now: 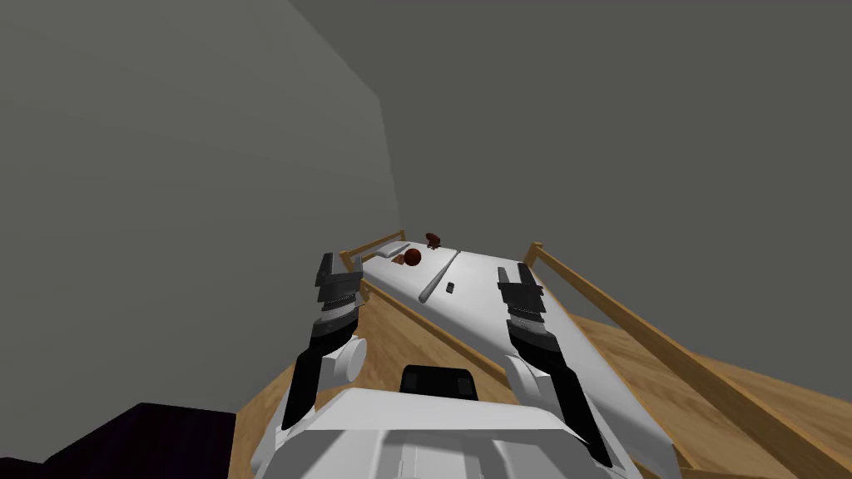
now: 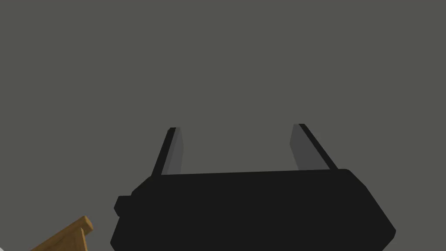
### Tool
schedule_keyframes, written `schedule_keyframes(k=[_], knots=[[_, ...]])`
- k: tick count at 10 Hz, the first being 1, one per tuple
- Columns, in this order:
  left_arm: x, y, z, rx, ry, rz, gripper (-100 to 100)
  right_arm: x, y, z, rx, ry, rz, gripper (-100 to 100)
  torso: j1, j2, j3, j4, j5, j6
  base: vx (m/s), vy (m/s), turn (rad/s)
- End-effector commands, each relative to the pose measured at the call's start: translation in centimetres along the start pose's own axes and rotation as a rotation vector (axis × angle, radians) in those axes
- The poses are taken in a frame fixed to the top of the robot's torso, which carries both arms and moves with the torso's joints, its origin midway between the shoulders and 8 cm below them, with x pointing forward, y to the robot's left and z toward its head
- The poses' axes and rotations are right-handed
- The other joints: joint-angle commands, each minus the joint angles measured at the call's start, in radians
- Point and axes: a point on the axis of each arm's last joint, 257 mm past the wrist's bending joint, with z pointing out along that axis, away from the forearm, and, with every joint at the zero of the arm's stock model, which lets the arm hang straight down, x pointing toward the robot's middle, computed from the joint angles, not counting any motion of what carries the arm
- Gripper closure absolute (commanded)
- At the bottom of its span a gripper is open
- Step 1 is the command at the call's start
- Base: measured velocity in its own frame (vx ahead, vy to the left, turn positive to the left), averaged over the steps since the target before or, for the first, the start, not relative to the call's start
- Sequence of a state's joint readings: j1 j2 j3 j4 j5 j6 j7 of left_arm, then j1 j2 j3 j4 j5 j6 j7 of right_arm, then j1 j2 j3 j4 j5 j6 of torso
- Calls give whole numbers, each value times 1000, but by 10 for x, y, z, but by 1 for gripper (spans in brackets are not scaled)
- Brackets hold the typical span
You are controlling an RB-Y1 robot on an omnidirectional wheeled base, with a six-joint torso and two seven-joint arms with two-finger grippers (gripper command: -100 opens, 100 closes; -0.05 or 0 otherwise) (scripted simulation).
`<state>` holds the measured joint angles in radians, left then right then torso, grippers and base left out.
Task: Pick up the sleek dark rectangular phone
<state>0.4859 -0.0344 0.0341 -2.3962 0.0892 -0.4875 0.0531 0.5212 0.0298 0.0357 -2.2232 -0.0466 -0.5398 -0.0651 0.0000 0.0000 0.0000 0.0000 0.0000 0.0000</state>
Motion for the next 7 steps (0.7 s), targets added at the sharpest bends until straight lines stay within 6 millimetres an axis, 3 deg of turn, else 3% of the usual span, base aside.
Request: schedule_keyframes(k=[1,7], knots=[[0,0,0,0,0,0,0,7,-4,-1,10,51,-37,-100,0,0,0,0,0,0,0,-2,91],[0,0,0,0,0,0,0,37,-33,-15,43,281,-266,-100,-2,0,0,0,0,0,1,-21,144]])
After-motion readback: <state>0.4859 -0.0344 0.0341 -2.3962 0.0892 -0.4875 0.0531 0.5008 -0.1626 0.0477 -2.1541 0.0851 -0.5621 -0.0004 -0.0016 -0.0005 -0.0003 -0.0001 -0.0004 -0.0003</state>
